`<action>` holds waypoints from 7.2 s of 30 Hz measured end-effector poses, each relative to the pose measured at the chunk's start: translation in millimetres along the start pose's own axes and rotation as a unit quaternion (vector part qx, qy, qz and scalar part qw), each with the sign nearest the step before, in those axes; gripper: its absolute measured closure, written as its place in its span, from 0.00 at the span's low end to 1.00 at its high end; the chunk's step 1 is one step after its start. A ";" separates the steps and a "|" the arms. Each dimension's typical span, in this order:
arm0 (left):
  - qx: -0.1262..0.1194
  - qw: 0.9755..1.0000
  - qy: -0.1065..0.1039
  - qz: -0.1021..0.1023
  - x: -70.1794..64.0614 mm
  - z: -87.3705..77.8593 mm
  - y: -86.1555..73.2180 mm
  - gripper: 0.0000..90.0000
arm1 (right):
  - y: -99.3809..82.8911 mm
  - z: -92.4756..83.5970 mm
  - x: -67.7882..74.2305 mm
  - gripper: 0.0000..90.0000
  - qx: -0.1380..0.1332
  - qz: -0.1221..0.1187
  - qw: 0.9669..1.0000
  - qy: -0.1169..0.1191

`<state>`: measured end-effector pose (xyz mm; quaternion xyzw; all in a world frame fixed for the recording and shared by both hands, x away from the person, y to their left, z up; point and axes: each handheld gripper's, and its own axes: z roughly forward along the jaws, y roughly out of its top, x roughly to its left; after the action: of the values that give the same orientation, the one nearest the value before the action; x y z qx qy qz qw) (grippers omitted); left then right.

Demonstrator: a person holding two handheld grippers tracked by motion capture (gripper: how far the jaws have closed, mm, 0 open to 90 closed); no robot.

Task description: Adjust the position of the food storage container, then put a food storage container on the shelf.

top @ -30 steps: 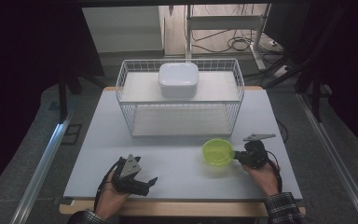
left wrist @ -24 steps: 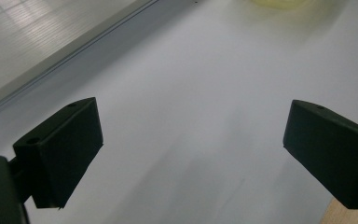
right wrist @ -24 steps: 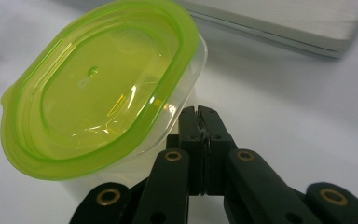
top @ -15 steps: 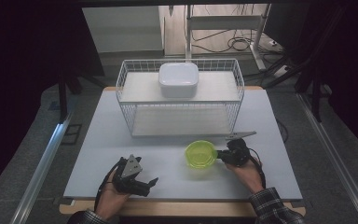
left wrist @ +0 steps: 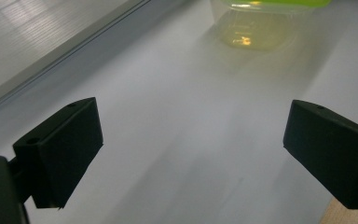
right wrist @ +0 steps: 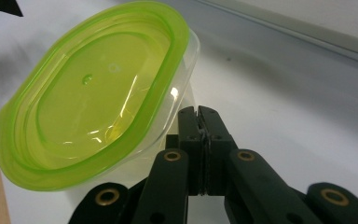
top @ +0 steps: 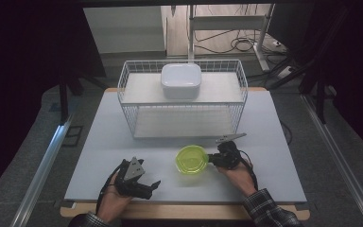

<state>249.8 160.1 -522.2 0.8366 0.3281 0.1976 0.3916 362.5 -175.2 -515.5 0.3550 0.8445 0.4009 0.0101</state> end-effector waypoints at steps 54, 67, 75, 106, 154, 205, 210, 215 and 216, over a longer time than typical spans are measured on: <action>-0.006 1.000 -0.012 -0.004 -5.7 -15.5 -6.6 0.04 | -21.1 -37.8 23.4 0.04 -0.036 -0.051 0.997 -0.047; -0.007 1.000 -0.013 0.004 -7.1 -14.5 -6.1 0.04 | -4.1 -39.0 24.2 0.18 -0.026 0.007 0.999 -0.020; -0.009 1.000 -0.013 0.011 -8.8 -13.9 -5.5 0.04 | 8.7 -27.2 14.9 0.38 -0.039 0.063 0.997 0.027; -0.004 1.000 -0.009 0.029 -11.4 -13.0 -5.2 0.04 | 20.9 -2.6 3.2 0.90 -0.014 0.196 0.973 0.122; -0.005 1.000 -0.002 0.020 -9.3 -13.6 -5.6 0.04 | 89.1 -84.9 17.1 0.90 -0.117 0.156 0.973 0.122; -0.002 1.000 -0.008 0.018 -8.1 -13.0 -6.4 0.04 | 240.1 -133.9 27.6 0.90 -0.233 0.169 0.954 0.081; -0.001 1.000 -0.011 0.018 -7.9 -12.8 -6.7 0.04 | 250.6 -129.2 26.1 0.90 -0.238 0.177 0.953 0.066; 0.000 1.000 -0.012 0.017 -7.9 -12.5 -6.8 0.04 | 256.7 -123.5 21.6 0.90 -0.240 0.183 0.952 0.046; 0.001 1.000 -0.012 0.017 -8.0 -12.4 -6.9 0.04 | 257.5 -121.7 19.7 0.90 -0.240 0.185 0.952 0.043</action>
<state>234.1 164.3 -520.5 0.8448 0.3090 0.1939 0.3916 463.4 -135.0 -251.4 0.4747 0.6423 0.6016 -0.0158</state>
